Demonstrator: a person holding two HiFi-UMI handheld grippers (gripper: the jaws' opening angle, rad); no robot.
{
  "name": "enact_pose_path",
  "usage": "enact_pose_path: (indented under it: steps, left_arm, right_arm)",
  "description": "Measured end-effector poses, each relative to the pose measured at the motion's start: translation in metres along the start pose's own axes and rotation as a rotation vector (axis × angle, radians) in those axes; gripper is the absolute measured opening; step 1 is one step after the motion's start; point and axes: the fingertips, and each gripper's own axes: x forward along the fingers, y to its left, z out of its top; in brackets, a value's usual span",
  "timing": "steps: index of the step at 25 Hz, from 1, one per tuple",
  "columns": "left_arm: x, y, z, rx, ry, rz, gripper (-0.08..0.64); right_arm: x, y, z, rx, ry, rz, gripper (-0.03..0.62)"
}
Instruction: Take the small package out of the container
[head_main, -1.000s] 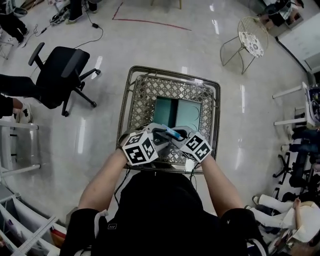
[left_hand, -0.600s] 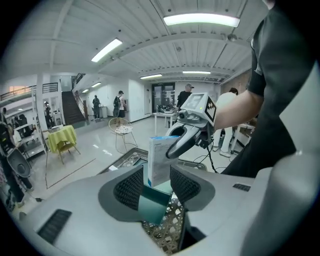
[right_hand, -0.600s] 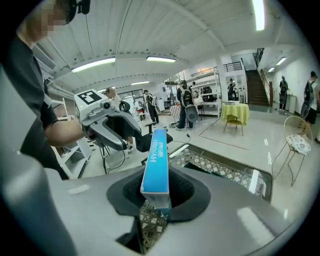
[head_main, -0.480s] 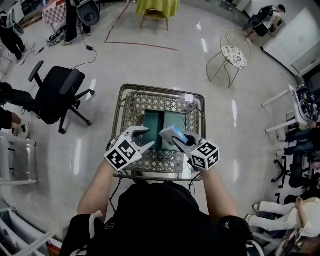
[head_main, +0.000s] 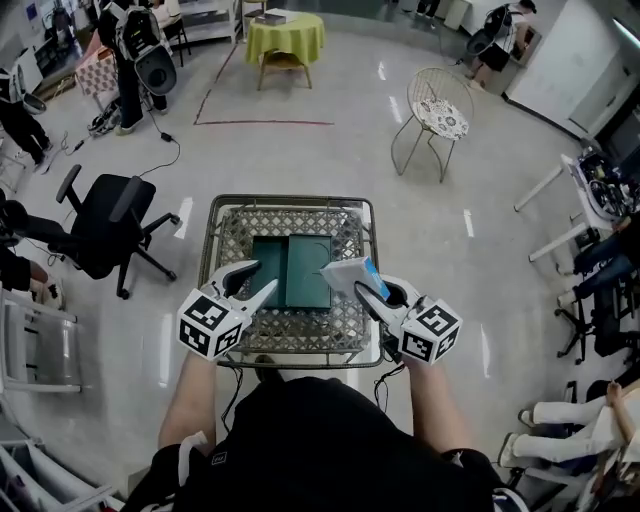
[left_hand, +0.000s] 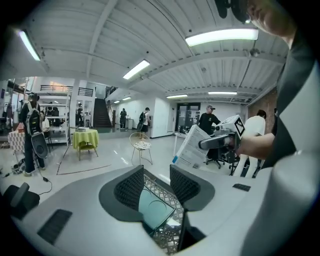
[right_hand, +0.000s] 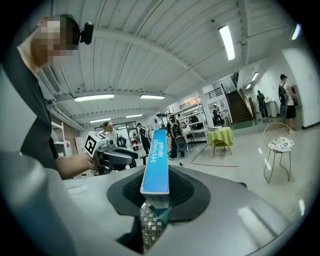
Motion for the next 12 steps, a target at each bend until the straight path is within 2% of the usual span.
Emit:
enact_pose_path:
  steps: [4,12]
  left_arm:
    - [-0.003,-0.029,0.015,-0.016,-0.028,0.032,0.139]
    - [-0.030,-0.065,0.027,-0.070,-0.034,0.147,0.097]
  right_arm:
    - [-0.051,-0.007,0.017,0.071,-0.106,0.012,0.081]
    - [-0.108,-0.011,0.057,0.074,-0.271,0.047,0.080]
